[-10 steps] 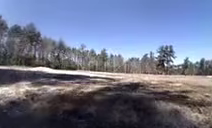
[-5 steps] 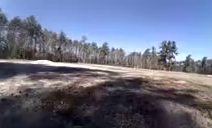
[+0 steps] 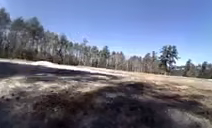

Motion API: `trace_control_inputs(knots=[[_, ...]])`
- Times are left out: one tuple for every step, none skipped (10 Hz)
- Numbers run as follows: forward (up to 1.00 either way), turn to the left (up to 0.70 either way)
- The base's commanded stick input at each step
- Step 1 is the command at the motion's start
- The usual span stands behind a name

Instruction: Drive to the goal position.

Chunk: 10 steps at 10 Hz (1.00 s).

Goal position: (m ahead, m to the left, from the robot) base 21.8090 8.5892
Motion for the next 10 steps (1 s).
trace_control_inputs(knots=[[0.5, 0.0], [0.5, 0.0], [0.5, 0.0], [0.5, 0.0], [0.5, 0.0], [0.5, 0.0], [0.5, 0.0], [0.5, 0.0], [0.5, 0.0], [0.5, 0.0]])
